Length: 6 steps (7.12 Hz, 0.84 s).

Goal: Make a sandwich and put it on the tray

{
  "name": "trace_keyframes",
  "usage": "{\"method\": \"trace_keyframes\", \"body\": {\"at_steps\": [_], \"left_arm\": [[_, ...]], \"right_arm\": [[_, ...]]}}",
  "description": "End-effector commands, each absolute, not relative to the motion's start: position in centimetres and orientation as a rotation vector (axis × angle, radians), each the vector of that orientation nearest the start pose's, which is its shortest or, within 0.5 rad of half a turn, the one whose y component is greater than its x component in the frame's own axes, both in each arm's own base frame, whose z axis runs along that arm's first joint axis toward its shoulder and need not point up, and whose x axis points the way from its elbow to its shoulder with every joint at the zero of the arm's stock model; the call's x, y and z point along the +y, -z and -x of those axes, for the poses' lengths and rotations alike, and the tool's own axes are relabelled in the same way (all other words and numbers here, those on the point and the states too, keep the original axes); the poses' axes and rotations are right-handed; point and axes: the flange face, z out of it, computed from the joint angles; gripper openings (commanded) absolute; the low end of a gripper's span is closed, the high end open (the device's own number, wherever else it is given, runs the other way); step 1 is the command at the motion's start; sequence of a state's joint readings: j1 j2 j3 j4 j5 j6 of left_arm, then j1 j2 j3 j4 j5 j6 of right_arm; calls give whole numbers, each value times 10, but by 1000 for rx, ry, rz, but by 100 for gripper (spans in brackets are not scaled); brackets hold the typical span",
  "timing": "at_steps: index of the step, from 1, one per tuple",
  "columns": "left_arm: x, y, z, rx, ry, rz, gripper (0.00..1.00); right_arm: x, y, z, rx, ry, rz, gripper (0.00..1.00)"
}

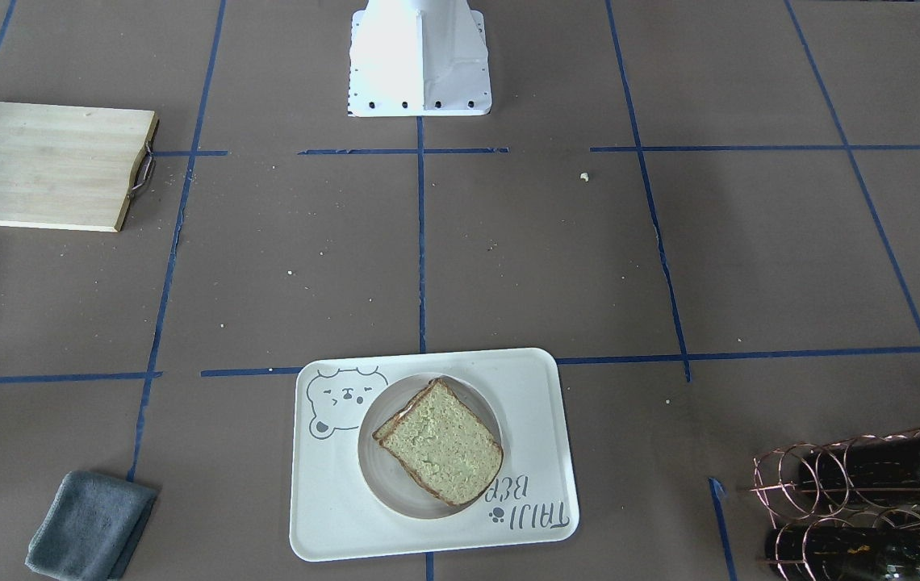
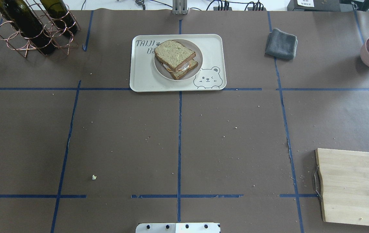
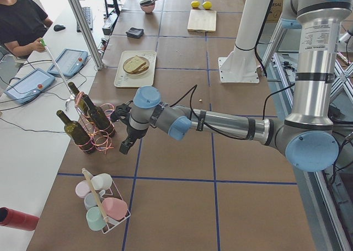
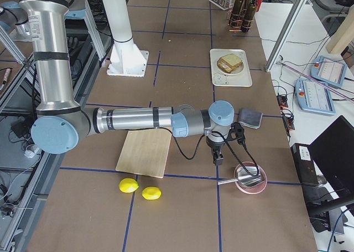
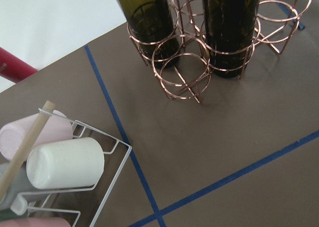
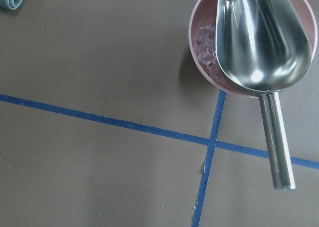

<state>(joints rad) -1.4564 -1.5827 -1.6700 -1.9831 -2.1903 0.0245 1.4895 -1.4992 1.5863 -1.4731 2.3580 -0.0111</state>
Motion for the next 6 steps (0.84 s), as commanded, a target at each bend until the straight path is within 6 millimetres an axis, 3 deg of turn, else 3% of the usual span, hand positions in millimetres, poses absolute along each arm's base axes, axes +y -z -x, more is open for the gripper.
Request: {"method": "trace_keyframes", "body": {"at_steps": [1, 3, 6], "left_arm": [[-521, -585, 19, 626, -275, -429, 100], [-520, -598, 30, 631, -196, -231, 100], [-505, -610, 75, 685, -240, -141, 100]], "right_arm": [[-536, -606, -20, -780, 160, -146, 100], [-530, -625, -20, -790, 142, -105, 100], [-520, -635, -27, -814, 119, -86, 100]]}}
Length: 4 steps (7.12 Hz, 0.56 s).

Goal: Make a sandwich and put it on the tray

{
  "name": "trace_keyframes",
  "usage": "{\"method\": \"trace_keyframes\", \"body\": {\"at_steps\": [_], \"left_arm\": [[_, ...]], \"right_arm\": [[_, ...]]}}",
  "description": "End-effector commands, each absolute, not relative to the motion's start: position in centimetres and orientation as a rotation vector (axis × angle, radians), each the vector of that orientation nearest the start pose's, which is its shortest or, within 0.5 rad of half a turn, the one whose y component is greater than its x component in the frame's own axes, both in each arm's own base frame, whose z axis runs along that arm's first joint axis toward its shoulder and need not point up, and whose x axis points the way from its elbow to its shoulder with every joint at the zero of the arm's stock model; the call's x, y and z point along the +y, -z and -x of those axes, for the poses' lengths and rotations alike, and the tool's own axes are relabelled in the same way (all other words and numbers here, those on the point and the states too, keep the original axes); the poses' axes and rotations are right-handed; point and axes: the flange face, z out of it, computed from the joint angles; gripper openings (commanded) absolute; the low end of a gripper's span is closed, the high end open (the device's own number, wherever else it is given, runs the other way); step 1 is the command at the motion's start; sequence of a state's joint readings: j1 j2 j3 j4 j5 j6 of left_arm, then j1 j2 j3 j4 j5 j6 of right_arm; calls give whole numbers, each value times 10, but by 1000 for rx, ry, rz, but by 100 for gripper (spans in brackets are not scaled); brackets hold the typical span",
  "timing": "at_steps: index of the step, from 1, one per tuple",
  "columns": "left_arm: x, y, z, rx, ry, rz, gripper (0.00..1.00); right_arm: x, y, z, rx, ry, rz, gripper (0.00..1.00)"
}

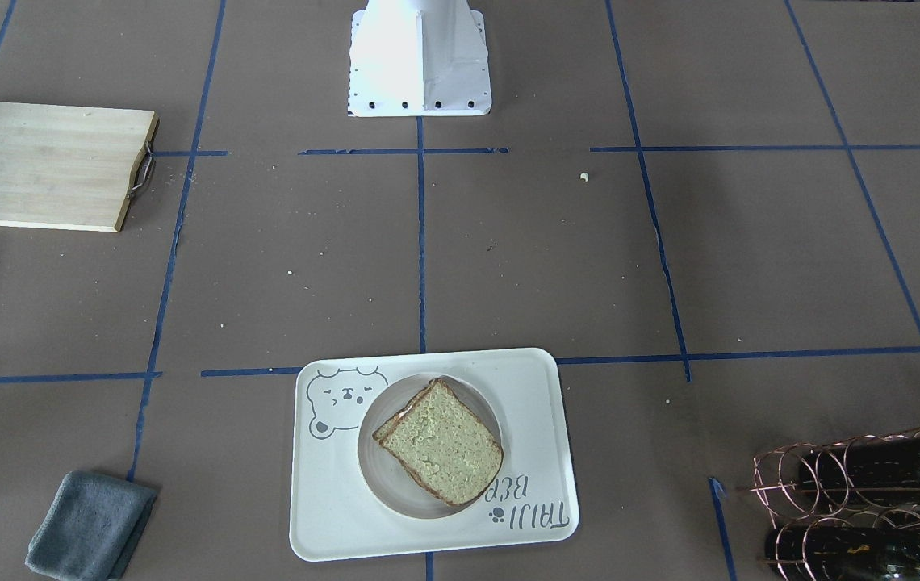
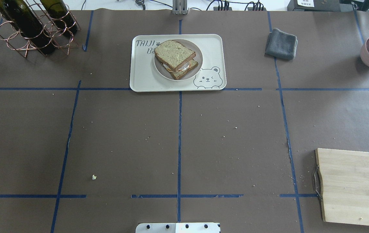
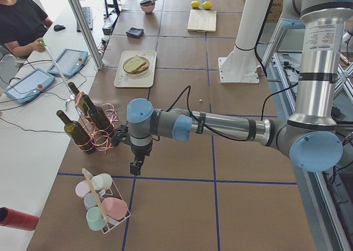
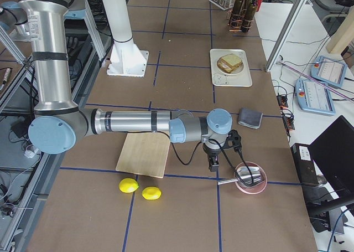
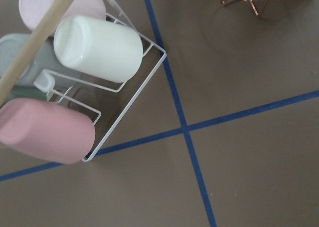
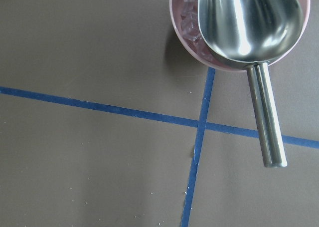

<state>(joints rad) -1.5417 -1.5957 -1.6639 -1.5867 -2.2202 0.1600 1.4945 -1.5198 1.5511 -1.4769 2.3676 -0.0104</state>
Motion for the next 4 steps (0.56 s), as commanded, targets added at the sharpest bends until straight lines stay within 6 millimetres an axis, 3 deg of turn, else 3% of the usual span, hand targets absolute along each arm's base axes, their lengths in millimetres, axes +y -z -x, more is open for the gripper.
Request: {"method": "trace_keyframes", "body": {"at_steps": [1, 4], "left_arm": [[-497, -616, 74, 733, -229, -126, 100], [-499, -618, 73, 735, -217, -118, 100]], "right_arm": [[-512, -641, -35, -841, 95, -79, 100], [-492, -654, -74, -852, 12, -87, 100]]}}
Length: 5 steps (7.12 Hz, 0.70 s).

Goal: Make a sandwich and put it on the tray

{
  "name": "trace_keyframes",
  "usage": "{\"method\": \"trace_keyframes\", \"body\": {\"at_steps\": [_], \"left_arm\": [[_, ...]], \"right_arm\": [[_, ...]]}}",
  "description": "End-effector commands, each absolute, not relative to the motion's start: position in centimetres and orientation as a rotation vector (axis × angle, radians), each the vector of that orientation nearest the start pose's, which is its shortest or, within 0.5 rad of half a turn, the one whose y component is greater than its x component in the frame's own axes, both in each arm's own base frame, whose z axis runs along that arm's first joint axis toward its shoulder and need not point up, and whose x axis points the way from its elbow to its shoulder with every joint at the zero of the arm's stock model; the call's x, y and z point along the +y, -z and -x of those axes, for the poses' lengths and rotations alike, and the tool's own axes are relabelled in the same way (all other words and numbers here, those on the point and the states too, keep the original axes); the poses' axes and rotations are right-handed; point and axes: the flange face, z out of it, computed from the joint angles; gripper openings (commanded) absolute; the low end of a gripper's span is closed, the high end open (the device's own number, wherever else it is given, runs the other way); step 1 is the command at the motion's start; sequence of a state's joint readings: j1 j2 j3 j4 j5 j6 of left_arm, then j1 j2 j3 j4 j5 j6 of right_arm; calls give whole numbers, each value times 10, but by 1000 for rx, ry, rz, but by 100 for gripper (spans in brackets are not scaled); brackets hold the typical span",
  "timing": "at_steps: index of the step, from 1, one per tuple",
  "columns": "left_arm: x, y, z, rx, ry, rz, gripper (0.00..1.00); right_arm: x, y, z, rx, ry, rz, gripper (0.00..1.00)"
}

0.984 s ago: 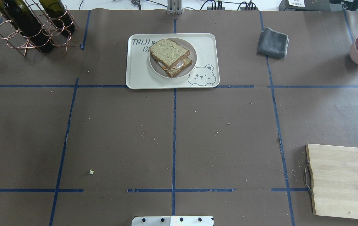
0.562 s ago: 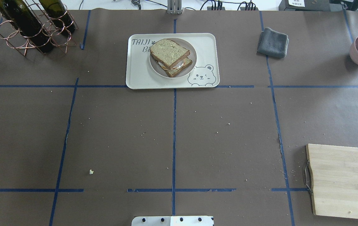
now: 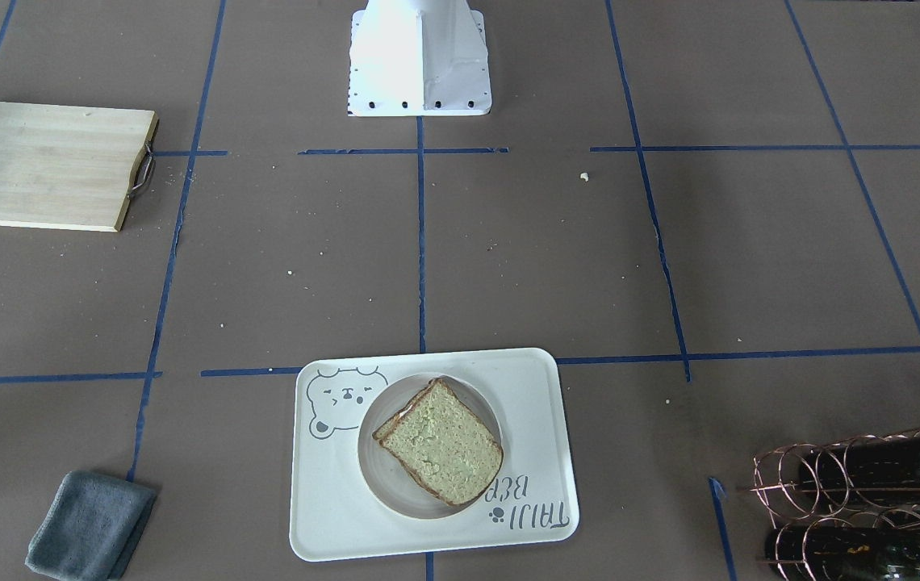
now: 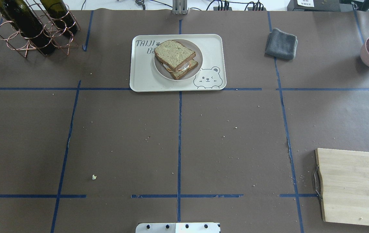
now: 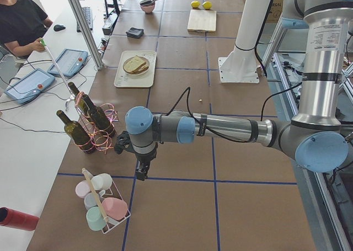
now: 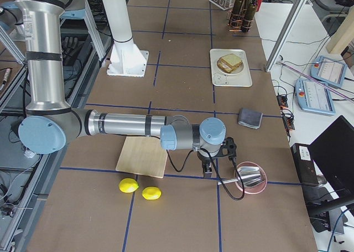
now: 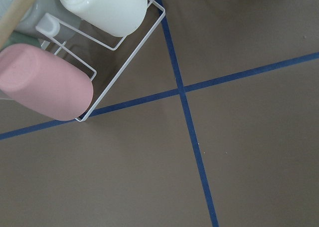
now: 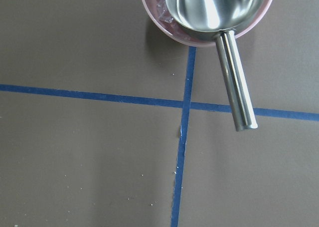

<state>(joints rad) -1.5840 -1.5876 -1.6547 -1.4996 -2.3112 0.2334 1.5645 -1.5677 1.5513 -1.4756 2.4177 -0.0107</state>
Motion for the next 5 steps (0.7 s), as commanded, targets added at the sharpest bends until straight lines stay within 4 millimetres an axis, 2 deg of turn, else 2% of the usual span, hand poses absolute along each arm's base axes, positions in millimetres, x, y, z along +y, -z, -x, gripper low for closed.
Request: {"method": "trace_keyframes", "body": {"at_steps": [1, 3, 4, 5], "left_arm": [[-501, -617, 73, 735, -217, -120, 100], [-503, -614, 73, 741, -170, -105, 100], [-503, -611, 73, 740, -147, -101, 100], [-503, -611, 73, 742, -147, -101, 100]], "right_arm": [[-491, -650, -86, -866, -10, -104, 100], [-492, -644, -96, -865, -26, -120, 100], [-485, -649, -102, -863, -44, -112, 100], [-469, -660, -108, -861, -69, -99, 100]]}}
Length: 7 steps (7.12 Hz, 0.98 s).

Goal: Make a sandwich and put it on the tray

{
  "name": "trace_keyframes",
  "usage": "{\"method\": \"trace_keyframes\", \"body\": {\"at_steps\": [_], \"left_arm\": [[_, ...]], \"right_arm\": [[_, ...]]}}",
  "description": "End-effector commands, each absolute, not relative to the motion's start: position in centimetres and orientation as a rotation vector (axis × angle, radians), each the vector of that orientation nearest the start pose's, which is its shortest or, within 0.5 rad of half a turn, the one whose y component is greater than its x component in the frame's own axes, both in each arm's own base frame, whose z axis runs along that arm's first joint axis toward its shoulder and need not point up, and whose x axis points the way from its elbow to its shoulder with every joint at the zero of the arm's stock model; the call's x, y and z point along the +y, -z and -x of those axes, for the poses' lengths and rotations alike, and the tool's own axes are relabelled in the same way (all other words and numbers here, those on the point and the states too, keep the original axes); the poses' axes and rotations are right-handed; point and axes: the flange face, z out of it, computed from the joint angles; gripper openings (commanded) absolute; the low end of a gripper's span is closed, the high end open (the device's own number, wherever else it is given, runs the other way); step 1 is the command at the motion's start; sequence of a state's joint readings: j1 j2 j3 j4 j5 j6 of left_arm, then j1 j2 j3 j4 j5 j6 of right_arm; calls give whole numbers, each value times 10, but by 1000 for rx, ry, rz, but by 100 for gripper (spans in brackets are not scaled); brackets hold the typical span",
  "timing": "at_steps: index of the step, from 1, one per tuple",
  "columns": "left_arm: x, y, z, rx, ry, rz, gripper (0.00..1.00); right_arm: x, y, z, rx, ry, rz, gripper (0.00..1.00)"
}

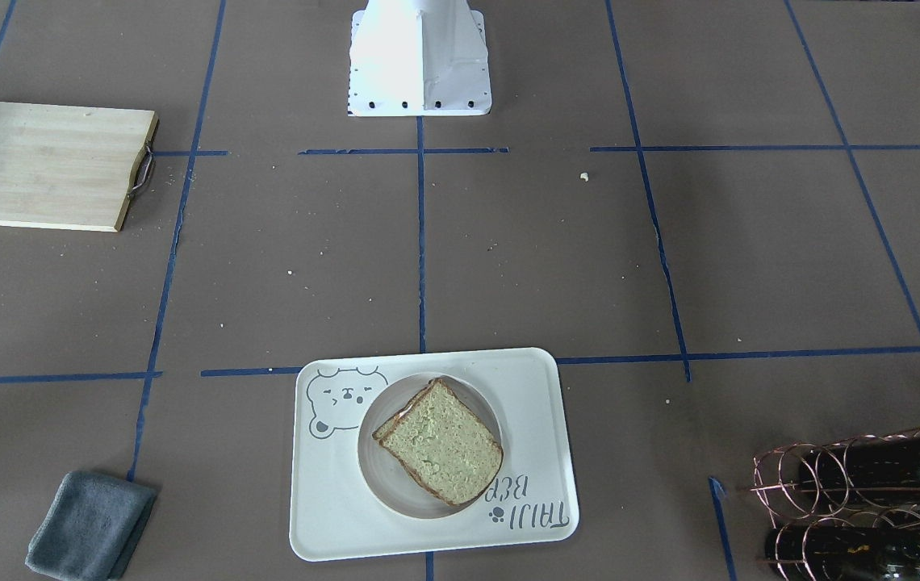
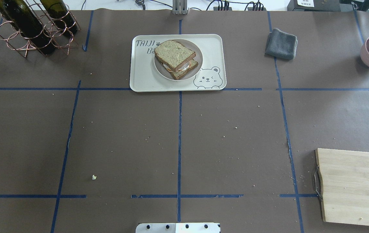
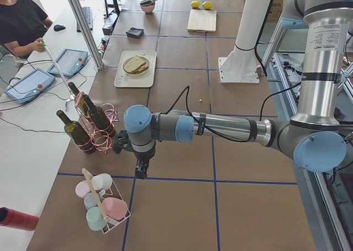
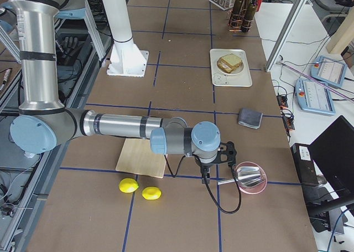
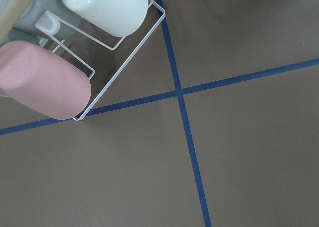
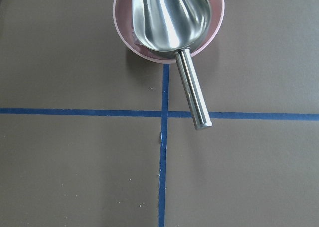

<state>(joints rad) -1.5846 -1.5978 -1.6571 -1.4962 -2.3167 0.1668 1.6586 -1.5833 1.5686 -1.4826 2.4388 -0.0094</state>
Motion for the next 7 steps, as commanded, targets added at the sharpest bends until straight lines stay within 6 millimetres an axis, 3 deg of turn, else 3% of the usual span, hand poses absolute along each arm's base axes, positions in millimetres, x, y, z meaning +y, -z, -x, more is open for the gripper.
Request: {"method": "trace_keyframes", "body": {"at_steps": [1, 3, 5, 7], "left_arm": [[-502, -611, 72, 743, -146, -100, 100], [-501, -613, 70, 774, -135, -88, 100], [-487, -643, 70, 780, -110, -31, 100], [-486, -647, 70, 780, -106, -22, 100]], "right_arm": [[-460, -668, -108, -862, -78, -84, 100], [-453, -676, -107, -860, -84, -68, 100], [-448, -684, -106, -863, -101, -34, 100], [-443, -670, -107, -867, -135, 32, 100]]}}
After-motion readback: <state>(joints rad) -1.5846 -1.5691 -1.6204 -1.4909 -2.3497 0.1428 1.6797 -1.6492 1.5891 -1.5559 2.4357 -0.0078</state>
